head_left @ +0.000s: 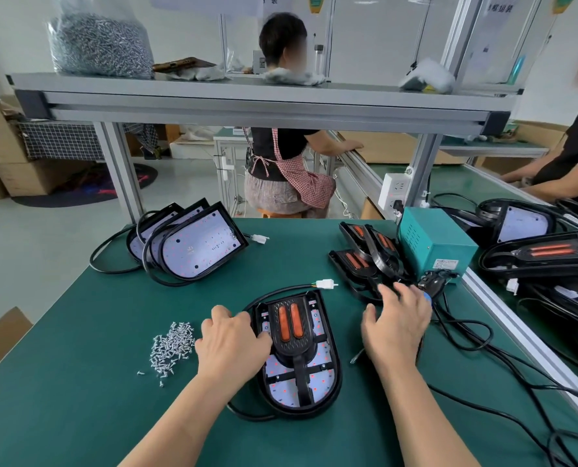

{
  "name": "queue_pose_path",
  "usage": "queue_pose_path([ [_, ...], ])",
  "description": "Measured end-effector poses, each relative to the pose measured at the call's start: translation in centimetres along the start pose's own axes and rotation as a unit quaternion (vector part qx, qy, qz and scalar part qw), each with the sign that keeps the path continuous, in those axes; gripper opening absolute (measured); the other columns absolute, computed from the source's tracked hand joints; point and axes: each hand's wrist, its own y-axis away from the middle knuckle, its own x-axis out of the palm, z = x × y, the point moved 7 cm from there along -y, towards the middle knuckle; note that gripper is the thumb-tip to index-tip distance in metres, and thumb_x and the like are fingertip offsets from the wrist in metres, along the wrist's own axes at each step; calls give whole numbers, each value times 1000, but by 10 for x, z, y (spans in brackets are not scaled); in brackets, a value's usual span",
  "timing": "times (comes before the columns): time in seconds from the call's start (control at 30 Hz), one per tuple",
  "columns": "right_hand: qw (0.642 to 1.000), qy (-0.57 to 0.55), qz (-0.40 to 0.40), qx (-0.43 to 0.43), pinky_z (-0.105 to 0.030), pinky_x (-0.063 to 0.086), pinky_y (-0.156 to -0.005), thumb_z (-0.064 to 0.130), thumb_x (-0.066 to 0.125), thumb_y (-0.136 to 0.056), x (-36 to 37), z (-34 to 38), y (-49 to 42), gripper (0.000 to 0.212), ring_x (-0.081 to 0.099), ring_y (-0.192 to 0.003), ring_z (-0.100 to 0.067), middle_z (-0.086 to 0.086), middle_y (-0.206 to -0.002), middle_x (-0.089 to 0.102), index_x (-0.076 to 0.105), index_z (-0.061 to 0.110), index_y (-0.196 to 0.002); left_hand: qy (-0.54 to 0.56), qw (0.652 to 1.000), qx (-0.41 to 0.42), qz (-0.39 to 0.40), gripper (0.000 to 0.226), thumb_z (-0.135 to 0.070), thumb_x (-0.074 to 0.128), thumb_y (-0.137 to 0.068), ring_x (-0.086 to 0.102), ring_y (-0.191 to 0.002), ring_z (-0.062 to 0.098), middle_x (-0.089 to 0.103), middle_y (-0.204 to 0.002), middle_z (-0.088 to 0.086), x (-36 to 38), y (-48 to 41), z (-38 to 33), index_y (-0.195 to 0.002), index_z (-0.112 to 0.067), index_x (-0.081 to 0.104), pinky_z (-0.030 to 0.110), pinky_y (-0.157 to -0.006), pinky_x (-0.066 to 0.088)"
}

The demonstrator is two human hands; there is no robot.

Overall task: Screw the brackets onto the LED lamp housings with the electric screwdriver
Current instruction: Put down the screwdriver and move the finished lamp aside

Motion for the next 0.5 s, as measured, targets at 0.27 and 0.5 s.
queue_pose_path([
  [0.27,988,-33,1,-148,-54,40,-110,-7,71,-76,5,32,11,44,53,-123,-43,-19,-124,66,71,1,-119,143,989,11,-24,31,-25,61,-87,41,-69,20,46,-85,3,7,-4,0,-72,-10,39,29,-57,30],
  [0.5,967,30,134,-215,-43,8,-126,22,53,-99,21,50,17,80,7,-156,-28,-10,-169,17,6,19,-163,241,961,108,-76,31,-12,67,-81,35,-64,15,47,-75,-1,-11,4,-14,-68,-12,40,24,-60,31],
])
